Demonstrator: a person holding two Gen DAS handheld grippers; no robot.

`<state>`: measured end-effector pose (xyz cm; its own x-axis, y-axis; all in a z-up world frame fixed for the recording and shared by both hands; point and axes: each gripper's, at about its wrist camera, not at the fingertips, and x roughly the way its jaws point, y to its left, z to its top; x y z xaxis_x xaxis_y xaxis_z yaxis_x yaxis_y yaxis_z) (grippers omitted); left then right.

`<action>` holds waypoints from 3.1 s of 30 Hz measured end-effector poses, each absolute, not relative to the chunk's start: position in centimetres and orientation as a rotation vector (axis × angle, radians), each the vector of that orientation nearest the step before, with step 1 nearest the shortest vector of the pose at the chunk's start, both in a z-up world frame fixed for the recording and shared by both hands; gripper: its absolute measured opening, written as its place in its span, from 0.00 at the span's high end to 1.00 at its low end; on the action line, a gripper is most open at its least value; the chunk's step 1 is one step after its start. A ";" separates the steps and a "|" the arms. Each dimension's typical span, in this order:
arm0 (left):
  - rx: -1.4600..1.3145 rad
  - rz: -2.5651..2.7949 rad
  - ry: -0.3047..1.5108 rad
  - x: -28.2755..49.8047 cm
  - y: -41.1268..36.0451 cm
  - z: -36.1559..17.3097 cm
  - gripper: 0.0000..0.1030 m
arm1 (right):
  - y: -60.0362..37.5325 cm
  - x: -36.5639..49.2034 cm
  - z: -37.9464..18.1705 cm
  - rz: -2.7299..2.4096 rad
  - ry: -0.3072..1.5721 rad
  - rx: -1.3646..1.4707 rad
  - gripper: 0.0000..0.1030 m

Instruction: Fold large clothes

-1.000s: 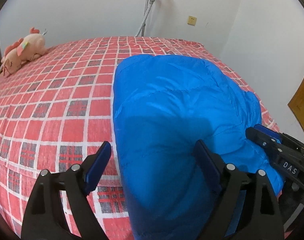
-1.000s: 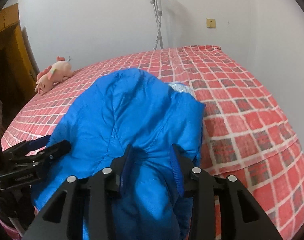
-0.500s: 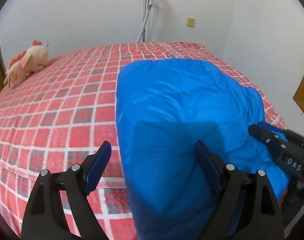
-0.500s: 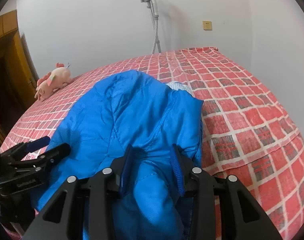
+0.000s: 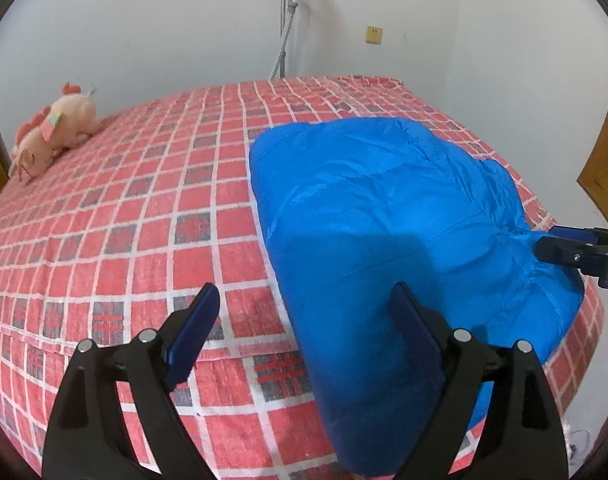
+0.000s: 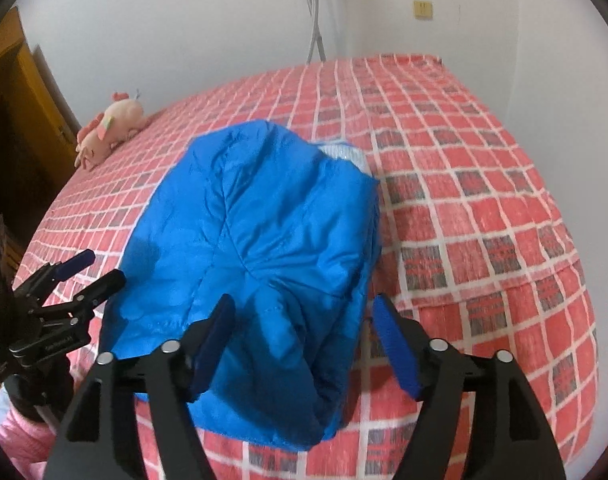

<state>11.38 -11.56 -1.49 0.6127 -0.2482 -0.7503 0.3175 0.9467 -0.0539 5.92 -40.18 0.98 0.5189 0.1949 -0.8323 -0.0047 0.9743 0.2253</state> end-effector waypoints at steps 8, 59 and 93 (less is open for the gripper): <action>-0.029 -0.443 1.017 13.7 -10.7 -2.5 0.11 | -39.7 7.8 -0.1 0.142 1.156 0.199 0.18; -0.378 -0.509 0.926 28.1 2.4 -4.4 0.30 | -28.4 27.7 -3.0 0.647 1.035 0.292 0.52; -0.207 -0.238 0.897 20.5 3.1 -4.6 0.12 | -31.1 20.4 -3.9 0.427 1.001 0.196 0.39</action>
<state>20.48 3.11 -4.64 0.6007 -0.2896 -0.7452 0.1173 0.9539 -0.2762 20.41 -31.14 -3.94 0.4657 0.4335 -0.7715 -0.2568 0.9005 0.3509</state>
